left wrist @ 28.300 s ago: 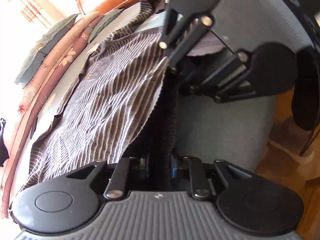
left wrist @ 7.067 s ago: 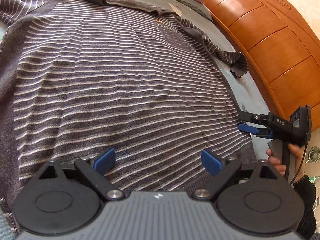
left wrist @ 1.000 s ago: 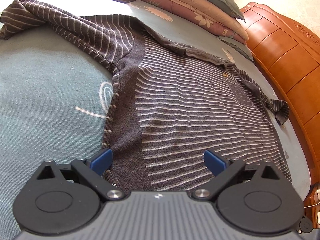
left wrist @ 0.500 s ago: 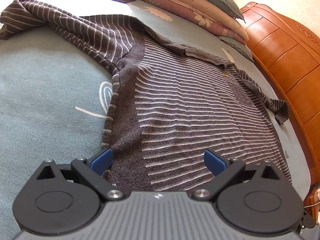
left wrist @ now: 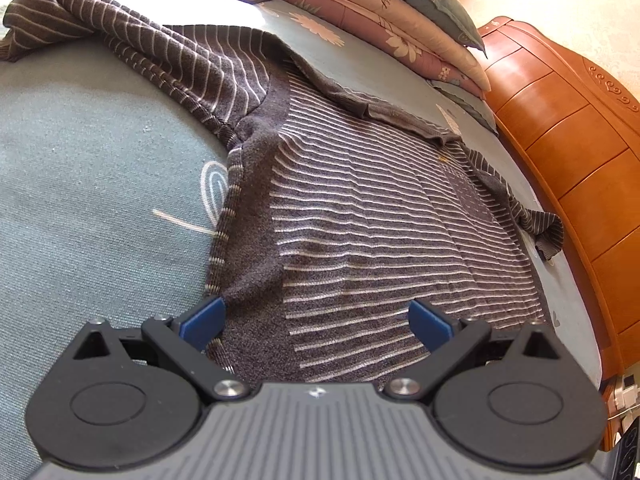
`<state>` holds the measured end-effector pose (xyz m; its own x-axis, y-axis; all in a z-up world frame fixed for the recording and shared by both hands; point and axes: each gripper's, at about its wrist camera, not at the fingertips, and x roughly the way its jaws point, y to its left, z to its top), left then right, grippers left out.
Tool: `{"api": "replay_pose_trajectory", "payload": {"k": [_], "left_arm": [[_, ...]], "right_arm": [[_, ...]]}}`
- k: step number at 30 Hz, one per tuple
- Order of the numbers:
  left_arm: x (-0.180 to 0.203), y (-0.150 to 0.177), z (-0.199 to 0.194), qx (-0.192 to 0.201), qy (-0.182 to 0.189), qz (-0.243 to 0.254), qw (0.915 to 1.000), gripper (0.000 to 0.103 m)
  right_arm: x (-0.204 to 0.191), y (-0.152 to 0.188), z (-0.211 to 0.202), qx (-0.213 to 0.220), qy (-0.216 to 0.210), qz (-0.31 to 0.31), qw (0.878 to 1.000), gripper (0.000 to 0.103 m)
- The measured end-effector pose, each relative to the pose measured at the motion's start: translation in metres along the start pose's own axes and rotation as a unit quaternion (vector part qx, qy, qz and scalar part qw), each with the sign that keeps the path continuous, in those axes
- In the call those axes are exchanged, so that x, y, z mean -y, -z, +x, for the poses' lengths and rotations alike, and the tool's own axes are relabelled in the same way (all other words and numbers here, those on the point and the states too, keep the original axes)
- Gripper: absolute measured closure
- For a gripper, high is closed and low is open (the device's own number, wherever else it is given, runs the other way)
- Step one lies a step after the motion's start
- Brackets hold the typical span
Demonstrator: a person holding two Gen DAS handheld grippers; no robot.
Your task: Fold clothes
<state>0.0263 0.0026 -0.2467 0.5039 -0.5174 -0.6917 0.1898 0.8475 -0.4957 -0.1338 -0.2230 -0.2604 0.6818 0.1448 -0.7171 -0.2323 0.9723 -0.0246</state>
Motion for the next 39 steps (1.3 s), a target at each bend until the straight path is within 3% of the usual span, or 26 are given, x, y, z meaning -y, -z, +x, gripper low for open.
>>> {"api": "replay_pose_trajectory", "payload": {"k": [7, 10, 12, 16, 20, 22, 25, 27, 33, 39], "left_arm": [[-0.014, -0.005, -0.006, 0.01, 0.041, -0.053, 0.9977, 0.005], [-0.016, -0.008, -0.011, 0.025, 0.059, -0.068, 0.9956, 0.005], [-0.01, -0.01, -0.016, 0.043, 0.075, -0.067, 0.994, 0.005], [0.005, -0.014, -0.001, 0.033, 0.107, -0.051, 0.9924, 0.005], [0.004, -0.014, 0.028, 0.001, 0.088, -0.059, 0.9944, 0.005], [0.0, -0.013, 0.027, 0.006, 0.081, -0.066, 0.9945, 0.005], [-0.007, -0.014, 0.019, 0.016, 0.054, -0.072, 0.9958, 0.005], [-0.018, -0.015, 0.016, 0.011, 0.072, -0.089, 0.9934, 0.005], [-0.011, -0.018, 0.013, 0.02, 0.091, -0.091, 0.9915, 0.005], [-0.006, -0.022, 0.033, 0.047, 0.054, -0.102, 0.9922, 0.005]], "right_arm": [[0.004, 0.019, -0.015, 0.025, -0.013, -0.014, 1.0, 0.0], [0.007, 0.006, -0.017, 0.016, -0.026, -0.023, 0.999, 0.0], [0.016, -0.005, -0.023, 0.041, -0.034, -0.02, 0.998, 0.0], [0.035, -0.03, -0.018, 0.06, -0.053, -0.025, 0.996, 0.0], [0.054, -0.035, 0.002, 0.051, -0.06, 0.012, 0.997, 0.0], [0.065, -0.028, 0.013, 0.03, -0.077, 0.045, 0.996, 0.0], [0.066, -0.019, 0.02, 0.019, -0.053, 0.023, 0.998, 0.0], [0.061, -0.013, 0.02, 0.015, -0.037, -0.009, 0.999, 0.0], [0.065, -0.004, 0.013, 0.027, -0.041, -0.009, 0.999, 0.0], [0.062, -0.004, 0.014, 0.026, -0.032, -0.008, 0.999, 0.0]]}}
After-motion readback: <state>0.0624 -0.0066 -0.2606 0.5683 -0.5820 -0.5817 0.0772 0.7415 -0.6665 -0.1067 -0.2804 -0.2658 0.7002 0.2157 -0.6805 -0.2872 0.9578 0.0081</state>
